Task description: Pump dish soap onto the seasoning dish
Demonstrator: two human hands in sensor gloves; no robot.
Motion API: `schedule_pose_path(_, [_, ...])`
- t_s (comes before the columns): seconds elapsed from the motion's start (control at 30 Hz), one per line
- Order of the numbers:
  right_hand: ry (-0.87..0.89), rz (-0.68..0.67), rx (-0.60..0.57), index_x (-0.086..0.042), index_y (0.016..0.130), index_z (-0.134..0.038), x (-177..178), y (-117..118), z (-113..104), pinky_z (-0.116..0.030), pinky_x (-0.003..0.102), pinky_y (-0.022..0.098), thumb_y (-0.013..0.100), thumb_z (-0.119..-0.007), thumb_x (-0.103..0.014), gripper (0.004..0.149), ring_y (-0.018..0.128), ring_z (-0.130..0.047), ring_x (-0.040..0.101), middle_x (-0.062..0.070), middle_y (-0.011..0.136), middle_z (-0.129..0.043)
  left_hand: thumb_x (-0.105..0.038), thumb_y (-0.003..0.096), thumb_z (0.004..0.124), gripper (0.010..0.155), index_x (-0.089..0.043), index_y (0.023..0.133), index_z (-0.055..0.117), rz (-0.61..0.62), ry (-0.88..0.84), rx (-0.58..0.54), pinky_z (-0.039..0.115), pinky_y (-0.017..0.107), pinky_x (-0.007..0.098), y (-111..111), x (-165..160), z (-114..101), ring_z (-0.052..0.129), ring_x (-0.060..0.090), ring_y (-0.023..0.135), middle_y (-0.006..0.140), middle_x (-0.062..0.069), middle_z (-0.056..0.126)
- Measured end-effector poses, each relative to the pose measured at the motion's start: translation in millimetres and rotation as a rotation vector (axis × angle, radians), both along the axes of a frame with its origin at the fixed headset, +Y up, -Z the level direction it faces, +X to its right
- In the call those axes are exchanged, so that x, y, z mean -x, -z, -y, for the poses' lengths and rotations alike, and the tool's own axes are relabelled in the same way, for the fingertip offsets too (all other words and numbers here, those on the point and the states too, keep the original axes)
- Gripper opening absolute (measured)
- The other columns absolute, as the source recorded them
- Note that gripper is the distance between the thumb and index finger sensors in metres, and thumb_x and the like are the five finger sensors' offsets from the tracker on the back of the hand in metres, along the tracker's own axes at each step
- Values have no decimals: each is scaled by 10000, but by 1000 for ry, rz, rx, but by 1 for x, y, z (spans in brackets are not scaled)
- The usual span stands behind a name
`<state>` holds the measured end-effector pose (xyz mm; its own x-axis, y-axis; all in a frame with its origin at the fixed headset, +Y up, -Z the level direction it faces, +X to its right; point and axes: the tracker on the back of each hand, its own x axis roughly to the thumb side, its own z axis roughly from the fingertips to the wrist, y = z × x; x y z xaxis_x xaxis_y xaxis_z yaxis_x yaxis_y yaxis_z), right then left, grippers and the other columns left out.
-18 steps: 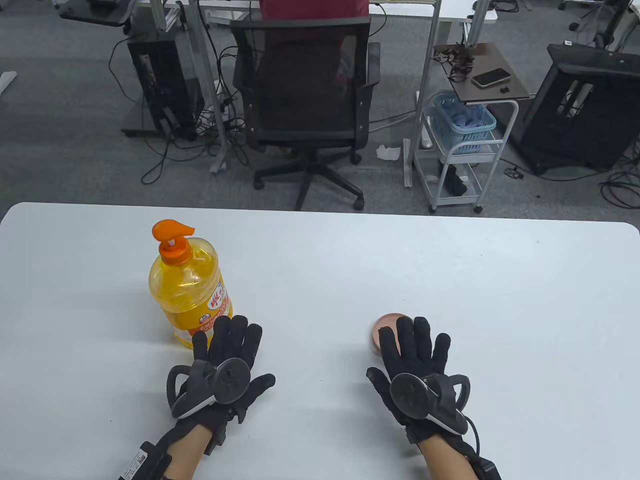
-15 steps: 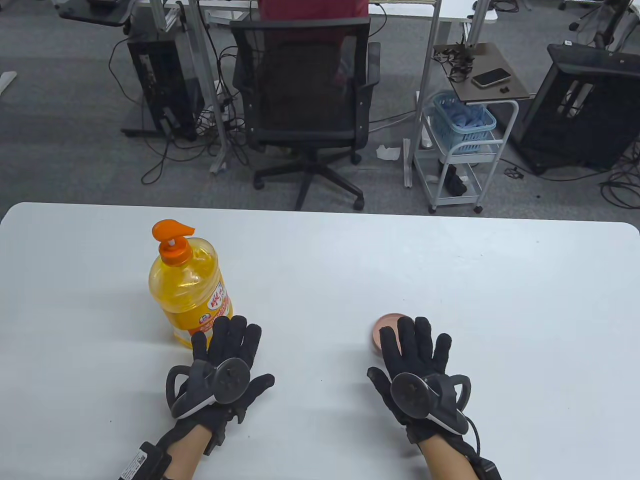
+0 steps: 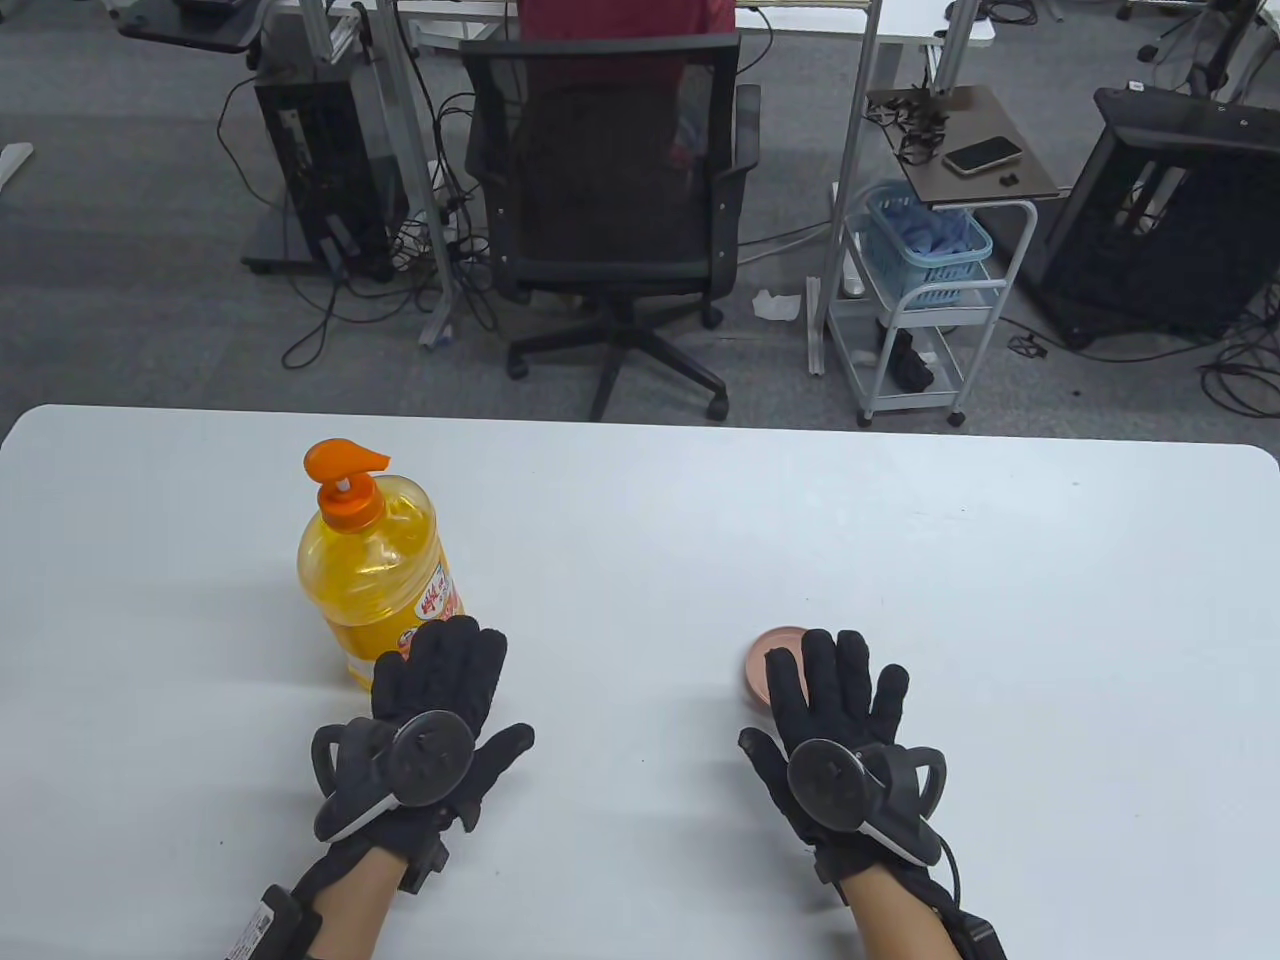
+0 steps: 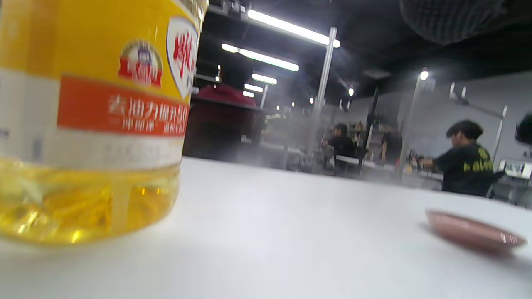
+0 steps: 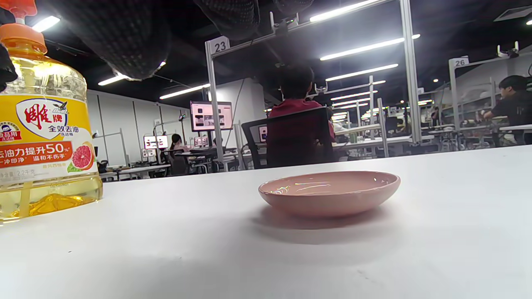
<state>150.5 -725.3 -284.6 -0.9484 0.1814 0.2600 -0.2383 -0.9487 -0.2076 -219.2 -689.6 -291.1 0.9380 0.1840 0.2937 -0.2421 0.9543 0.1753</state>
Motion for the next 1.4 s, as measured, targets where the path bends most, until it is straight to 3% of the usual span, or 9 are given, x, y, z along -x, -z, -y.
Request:
schedule_pose_path(0.2, [15,7,-11,-124,1151,-394,-3,-1,-3,-96,729,640,558,-720,-520,785,1017,-49,456,239,1174,-206,-643,436,706,775,-294,1087,470,-58,-124,-146,503,761,675,-1,23,-37,546,335,1126,1198,37,497])
schedule_pose_path(0.4, [31,13,-12,-122,1151,-395,-5,0,-4,-96,729,640,558,-720,-520,784,1017,-51,458,243,1173,-207,-642,444,711,775,-285,1090,476,-175,-251,-157,515,756,674,11,51,-67,558,344,1121,1196,48,514])
schedule_pose_path(0.5, [46,15,-9,-122,1150,-397,-7,0,-3,-99,729,640,558,-720,-519,783,1016,-75,458,244,1173,-208,-649,449,708,793,-281,1100,446,-255,-273,-106,509,754,676,24,63,-75,537,356,1124,1204,56,488])
schedule_pose_path(0.57, [55,15,-6,-119,1150,-396,-8,1,-3,-97,728,639,558,-722,-517,784,1017,-52,458,244,1172,-208,-649,453,706,800,-276,1102,424,-275,-308,-62,503,757,675,33,69,-77,524,356,1127,1203,46,478])
schedule_pose_path(0.8, [74,25,-17,-114,1148,-403,-12,0,-4,-101,729,641,557,-723,-516,782,1016,-78,460,246,1172,-216,-635,451,725,784,-252,1086,470,-381,-405,-105,559,739,652,54,79,-89,620,370,1070,1133,62,604])
schedule_pose_path(1.03, [88,34,-19,-111,1146,-407,-15,1,-4,-103,729,640,558,-724,-512,780,1017,-80,461,248,1170,-222,-644,454,730,798,-249,1090,454,-518,-409,-62,570,732,646,75,90,-94,619,371,1068,1143,69,574])
schedule_pose_path(1.4, [97,47,-4,-108,1145,-412,-20,3,-3,-104,729,641,557,-725,-512,779,1018,-81,461,250,1170,-227,-631,444,805,889,-258,1109,347,-488,-392,121,506,760,672,123,96,-88,521,360,1128,1188,45,494])
